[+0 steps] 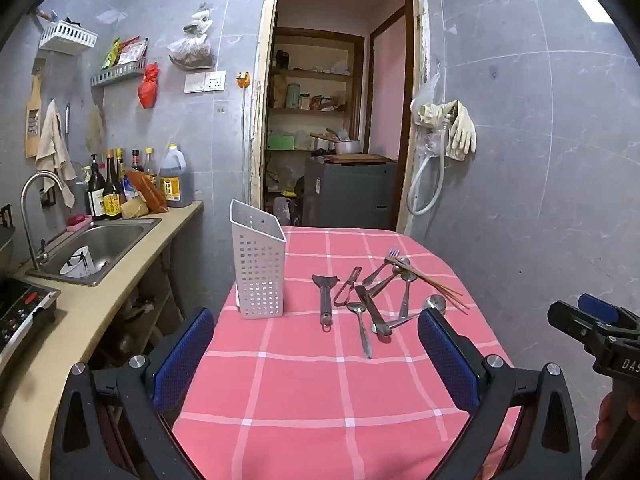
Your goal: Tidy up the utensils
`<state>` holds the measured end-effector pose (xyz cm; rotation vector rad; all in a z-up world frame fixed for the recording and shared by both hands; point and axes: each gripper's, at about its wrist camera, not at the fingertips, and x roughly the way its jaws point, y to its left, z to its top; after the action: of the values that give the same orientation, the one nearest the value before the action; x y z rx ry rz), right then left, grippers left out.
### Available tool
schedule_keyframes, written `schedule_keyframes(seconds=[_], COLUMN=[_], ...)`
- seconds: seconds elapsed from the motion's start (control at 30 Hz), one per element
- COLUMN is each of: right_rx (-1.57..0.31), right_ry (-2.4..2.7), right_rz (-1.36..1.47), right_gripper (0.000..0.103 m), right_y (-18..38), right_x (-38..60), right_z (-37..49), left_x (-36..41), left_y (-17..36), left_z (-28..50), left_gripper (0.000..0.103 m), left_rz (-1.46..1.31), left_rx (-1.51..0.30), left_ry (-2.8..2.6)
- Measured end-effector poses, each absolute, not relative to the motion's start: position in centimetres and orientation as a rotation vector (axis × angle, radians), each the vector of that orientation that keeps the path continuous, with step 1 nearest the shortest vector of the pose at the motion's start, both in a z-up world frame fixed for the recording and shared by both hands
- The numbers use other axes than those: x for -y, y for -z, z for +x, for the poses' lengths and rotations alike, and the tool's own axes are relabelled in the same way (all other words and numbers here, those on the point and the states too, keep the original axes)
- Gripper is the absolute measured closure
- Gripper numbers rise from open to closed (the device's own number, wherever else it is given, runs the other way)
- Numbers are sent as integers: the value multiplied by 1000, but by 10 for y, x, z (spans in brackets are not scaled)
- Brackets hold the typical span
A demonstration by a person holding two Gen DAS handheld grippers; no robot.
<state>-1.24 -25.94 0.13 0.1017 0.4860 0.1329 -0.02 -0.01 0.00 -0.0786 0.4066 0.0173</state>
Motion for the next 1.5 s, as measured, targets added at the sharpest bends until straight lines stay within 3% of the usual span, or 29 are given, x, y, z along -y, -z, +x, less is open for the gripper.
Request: schedule_keyframes(seconds=[1.5], right_rx=[-493], right_ry=[-133], right_rz=[115], right_gripper=[1], right_y=[-2], right_x=[263], right_z=[-12], left_x=[1], left_y=[-8], left_z=[0], left_gripper=[0], left_rz=[-76], left_rx=[-410], left_ry=[-6])
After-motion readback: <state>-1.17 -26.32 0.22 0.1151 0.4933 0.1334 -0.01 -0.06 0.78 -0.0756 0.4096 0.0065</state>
